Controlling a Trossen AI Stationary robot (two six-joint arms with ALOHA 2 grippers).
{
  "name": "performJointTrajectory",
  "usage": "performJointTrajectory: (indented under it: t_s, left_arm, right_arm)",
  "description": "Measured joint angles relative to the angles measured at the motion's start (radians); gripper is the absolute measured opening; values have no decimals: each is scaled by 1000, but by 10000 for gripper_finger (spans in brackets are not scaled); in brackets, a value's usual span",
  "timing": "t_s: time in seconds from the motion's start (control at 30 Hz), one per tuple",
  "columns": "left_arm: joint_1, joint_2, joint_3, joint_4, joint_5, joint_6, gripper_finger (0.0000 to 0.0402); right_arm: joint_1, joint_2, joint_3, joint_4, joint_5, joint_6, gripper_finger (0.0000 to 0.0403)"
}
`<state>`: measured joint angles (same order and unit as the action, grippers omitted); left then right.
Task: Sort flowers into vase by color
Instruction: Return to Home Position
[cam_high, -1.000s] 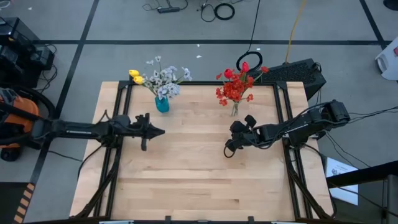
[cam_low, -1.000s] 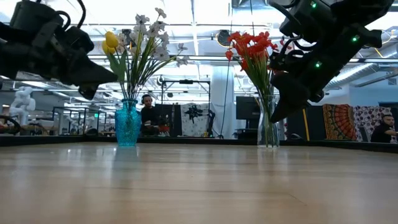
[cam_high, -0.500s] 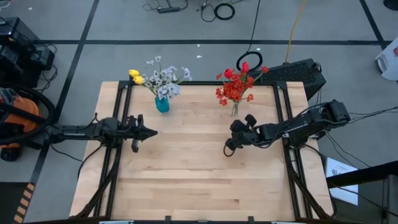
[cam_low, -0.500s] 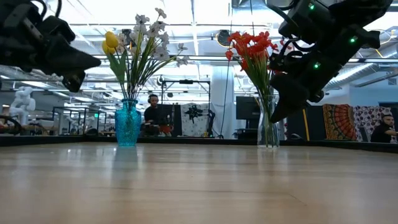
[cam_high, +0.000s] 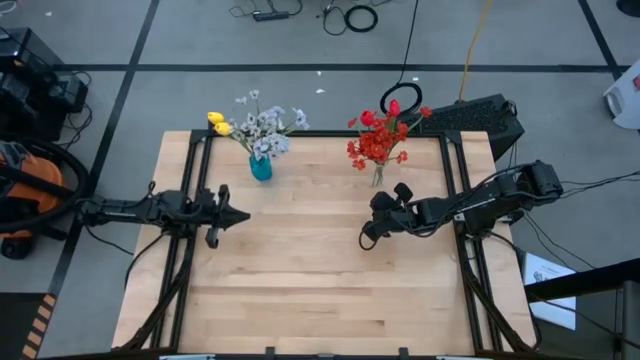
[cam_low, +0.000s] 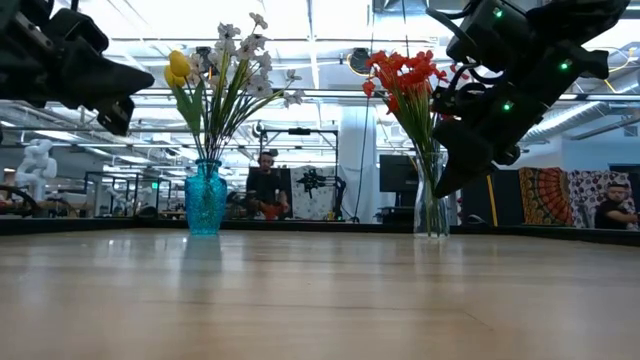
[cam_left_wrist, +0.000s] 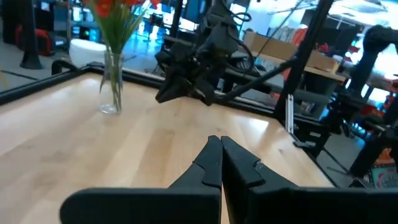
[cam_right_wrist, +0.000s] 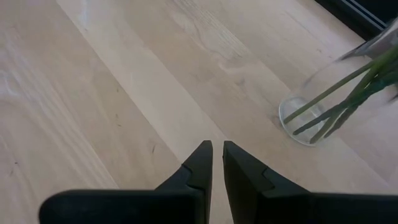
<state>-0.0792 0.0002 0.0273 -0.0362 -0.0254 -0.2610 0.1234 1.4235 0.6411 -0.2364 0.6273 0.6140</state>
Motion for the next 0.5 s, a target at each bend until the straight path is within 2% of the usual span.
performJointTrajectory:
  t_s: [0.3,0.5]
  left_arm:
    - [8,0,-1,4,-25,96,0]
    - [74,0,-1,3,-15,120,0]
  right_arm:
    - [0,0,0,0,0,2,31]
    - [0,0,0,0,0,13,31]
